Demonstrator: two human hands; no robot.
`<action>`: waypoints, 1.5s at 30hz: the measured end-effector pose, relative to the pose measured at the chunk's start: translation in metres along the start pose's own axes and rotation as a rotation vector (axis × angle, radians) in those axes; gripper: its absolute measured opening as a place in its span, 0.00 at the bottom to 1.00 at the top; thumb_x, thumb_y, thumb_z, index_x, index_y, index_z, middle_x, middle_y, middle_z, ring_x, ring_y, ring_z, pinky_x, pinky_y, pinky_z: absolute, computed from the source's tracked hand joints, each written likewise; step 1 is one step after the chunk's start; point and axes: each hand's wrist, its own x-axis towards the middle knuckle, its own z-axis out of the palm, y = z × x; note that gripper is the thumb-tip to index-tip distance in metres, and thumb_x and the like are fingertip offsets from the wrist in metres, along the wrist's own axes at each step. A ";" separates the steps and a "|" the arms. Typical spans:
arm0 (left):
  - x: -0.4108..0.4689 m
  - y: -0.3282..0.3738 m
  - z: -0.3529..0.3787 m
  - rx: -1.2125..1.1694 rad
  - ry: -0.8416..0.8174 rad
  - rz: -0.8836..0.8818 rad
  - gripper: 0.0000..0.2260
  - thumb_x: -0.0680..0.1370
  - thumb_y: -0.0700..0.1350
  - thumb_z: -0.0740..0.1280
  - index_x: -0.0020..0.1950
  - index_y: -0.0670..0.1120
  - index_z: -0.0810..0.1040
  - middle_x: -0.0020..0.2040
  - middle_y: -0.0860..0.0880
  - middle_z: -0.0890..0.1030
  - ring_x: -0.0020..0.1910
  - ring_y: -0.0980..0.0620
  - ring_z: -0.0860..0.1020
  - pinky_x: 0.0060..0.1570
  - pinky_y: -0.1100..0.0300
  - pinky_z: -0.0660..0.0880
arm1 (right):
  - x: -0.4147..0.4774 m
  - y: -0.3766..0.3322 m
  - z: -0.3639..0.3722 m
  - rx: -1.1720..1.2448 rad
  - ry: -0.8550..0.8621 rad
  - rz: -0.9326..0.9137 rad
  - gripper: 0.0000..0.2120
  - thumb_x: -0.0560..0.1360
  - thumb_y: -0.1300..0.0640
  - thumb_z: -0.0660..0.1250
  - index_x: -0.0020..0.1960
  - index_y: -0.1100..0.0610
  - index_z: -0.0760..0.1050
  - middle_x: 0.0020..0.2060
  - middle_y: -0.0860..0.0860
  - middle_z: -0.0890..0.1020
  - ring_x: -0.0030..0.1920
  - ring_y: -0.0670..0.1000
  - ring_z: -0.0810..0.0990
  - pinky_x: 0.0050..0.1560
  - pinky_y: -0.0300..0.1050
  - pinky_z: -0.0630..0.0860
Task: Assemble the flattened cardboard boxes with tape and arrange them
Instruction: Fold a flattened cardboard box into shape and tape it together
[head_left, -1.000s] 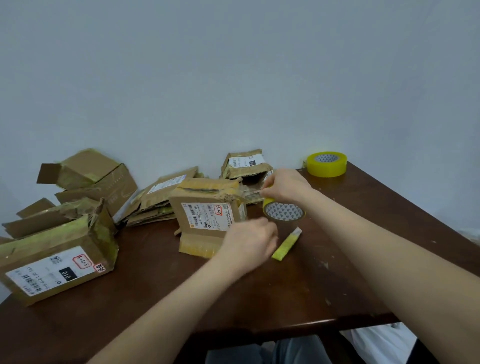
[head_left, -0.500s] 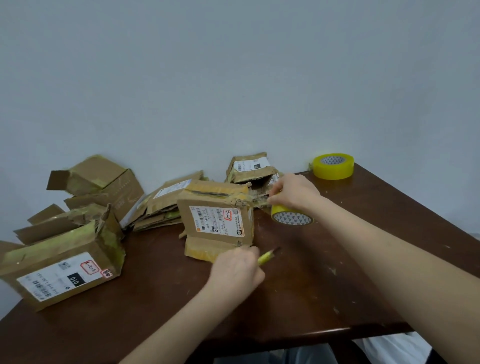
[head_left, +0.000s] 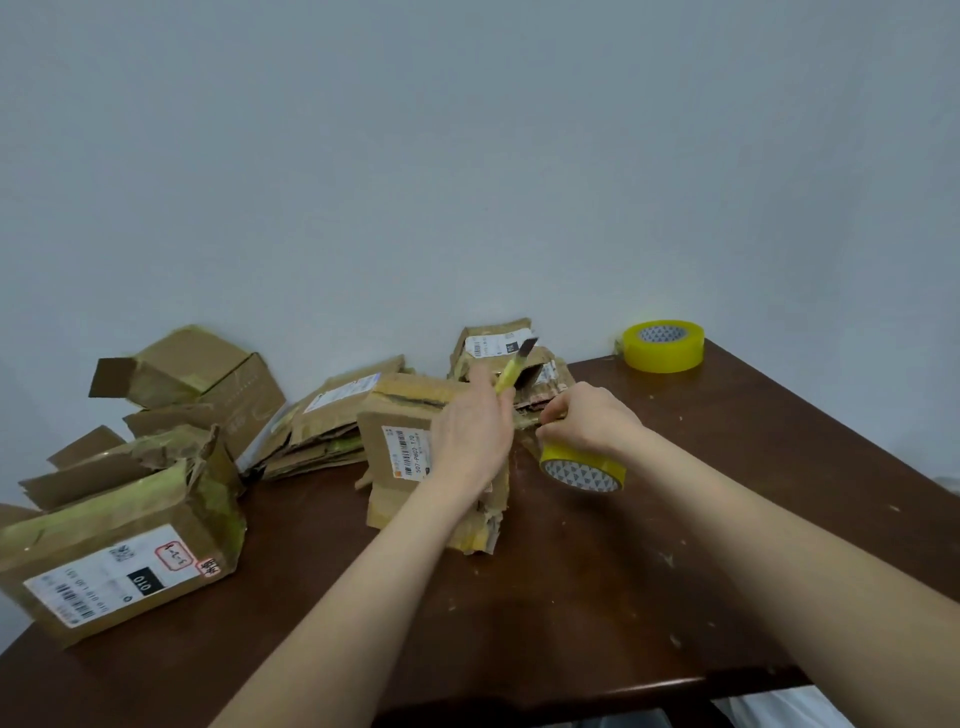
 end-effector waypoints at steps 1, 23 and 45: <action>-0.004 -0.005 0.007 0.038 -0.023 -0.018 0.09 0.83 0.51 0.54 0.55 0.46 0.66 0.37 0.52 0.75 0.33 0.50 0.76 0.34 0.53 0.77 | 0.000 0.003 0.001 0.001 -0.019 0.001 0.13 0.72 0.47 0.70 0.55 0.48 0.81 0.56 0.49 0.81 0.55 0.50 0.78 0.51 0.44 0.75; -0.023 -0.032 0.019 -0.207 0.072 -0.034 0.06 0.81 0.49 0.59 0.50 0.46 0.69 0.35 0.51 0.75 0.31 0.52 0.72 0.30 0.56 0.69 | -0.014 0.019 0.004 -0.009 0.082 0.067 0.09 0.76 0.41 0.65 0.45 0.44 0.81 0.42 0.45 0.79 0.44 0.50 0.77 0.40 0.43 0.72; -0.028 -0.013 0.009 0.180 -0.011 0.140 0.12 0.80 0.48 0.60 0.48 0.42 0.78 0.49 0.48 0.69 0.46 0.53 0.66 0.43 0.61 0.67 | -0.028 0.008 0.012 -0.060 0.234 0.145 0.10 0.77 0.45 0.63 0.49 0.44 0.83 0.44 0.48 0.81 0.46 0.53 0.78 0.40 0.42 0.70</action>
